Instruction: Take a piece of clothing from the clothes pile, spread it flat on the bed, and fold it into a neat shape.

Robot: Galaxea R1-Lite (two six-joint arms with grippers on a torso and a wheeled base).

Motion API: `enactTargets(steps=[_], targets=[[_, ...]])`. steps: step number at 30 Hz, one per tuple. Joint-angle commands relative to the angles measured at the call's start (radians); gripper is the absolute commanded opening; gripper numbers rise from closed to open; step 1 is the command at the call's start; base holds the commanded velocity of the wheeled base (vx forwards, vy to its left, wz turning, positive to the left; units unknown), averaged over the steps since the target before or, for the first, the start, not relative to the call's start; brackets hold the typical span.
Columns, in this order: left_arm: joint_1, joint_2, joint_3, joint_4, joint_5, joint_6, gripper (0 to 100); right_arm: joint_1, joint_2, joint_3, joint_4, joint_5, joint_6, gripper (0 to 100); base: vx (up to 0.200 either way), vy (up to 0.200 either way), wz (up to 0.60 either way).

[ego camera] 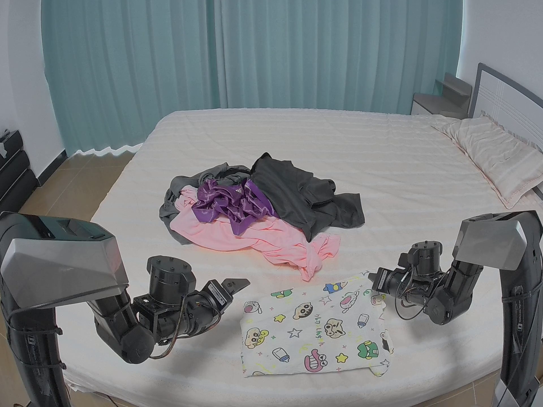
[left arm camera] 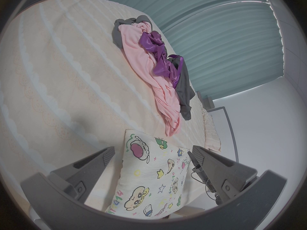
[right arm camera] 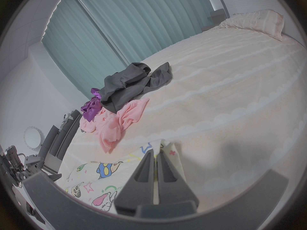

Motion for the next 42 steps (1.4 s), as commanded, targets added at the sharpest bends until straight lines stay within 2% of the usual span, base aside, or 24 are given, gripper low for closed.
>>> enactTargets(steps=[1, 5, 6, 10, 12, 16, 18, 20, 22, 23, 29, 31, 33, 34, 36, 39, 40, 42], targets=[[0.000, 0.002, 0.000, 0.000, 0.000, 0.000, 100, 0.003, 0.003, 0.005, -0.010, 0.000, 0.000, 0, 0.000, 0.000, 0.00], [0.000, 0.003, 0.000, 0.000, 0.000, 0.000, 100, 0.005, 0.003, 0.009, -0.012, -0.001, 0.000, 0, 0.000, 0.000, 0.00], [0.000, 0.003, 0.000, 0.000, 0.000, 0.000, 100, 0.002, 0.000, 0.011, -0.009, -0.001, 0.002, 100, 0.000, 0.000, 0.00], [0.001, 0.002, 0.000, 0.000, 0.000, 0.000, 100, -0.017, -0.009, 0.015, -0.013, -0.007, 0.010, 100, 0.000, 0.000, 0.00], [0.011, 0.000, -0.006, 0.000, 0.002, 0.001, 100, -0.050, -0.061, 0.049, -0.026, -0.033, 0.008, 100, 0.000, 0.000, 0.00], [0.055, -0.047, -0.020, 0.000, 0.009, 0.015, 100, -0.107, -0.186, 0.123, -0.055, -0.038, 0.007, 100, 0.000, 0.000, 0.00], [0.081, -0.093, -0.014, 0.000, 0.032, 0.055, 100, -0.130, -0.258, 0.166, -0.062, -0.038, 0.007, 100, 0.000, 0.000, 0.00], [0.106, -0.176, -0.002, -0.006, 0.129, 0.110, 100, -0.158, -0.373, 0.241, -0.062, -0.033, 0.002, 100, 0.000, 0.000, 0.00], [0.112, -0.208, 0.006, -0.009, 0.160, 0.122, 100, -0.164, -0.411, 0.267, -0.062, -0.030, 0.002, 100, 0.000, 0.000, 0.00], [0.132, -0.290, 0.035, -0.008, 0.187, 0.153, 100, -0.171, -0.499, 0.328, -0.062, -0.027, 0.007, 100, 0.000, 0.000, 0.00], [0.172, -0.566, 0.147, 0.012, 0.200, 0.217, 100, -0.162, -0.735, 0.482, -0.061, -0.027, 0.002, 100, 0.000, 0.000, 0.00], [0.178, -0.687, 0.201, 0.038, 0.233, 0.263, 100, -0.161, -0.828, 0.535, -0.059, -0.027, -0.004, 100, 0.000, 0.000, 0.00], [0.176, -0.707, 0.209, 0.044, 0.243, 0.273, 100, -0.161, -0.845, 0.545, -0.059, -0.027, -0.004, 100, 0.000, 0.000, 0.00], [0.176, -0.806, 0.238, 0.073, 0.298, 0.326, 100, -0.161, -0.922, 0.592, -0.058, -0.027, -0.006, 100, 0.000, 0.000, 0.00], [0.176, -0.854, 0.250, 0.087, 0.322, 0.352, 100, -0.161, -0.960, 0.612, -0.053, -0.027, -0.007, 100, 0.000, 0.000, 0.00], [0.176, -1.037, 0.284, 0.178, 0.368, 0.461, 100, -0.161, -1.088, 0.672, -0.041, -0.017, -0.015, 100, 0.000, 0.000, 0.00], [0.176, -1.050, 0.284, 0.188, 0.371, 0.469, 100, -0.161, -1.095, 0.675, -0.039, -0.015, -0.016, 100, 0.000, 0.000, 0.00], [0.173, -1.191, 0.282, 0.300, 0.393, 0.532, 100, -0.161, -1.157, 0.704, -0.018, -0.015, -0.023, 100, 0.000, 0.000, 0.00]])
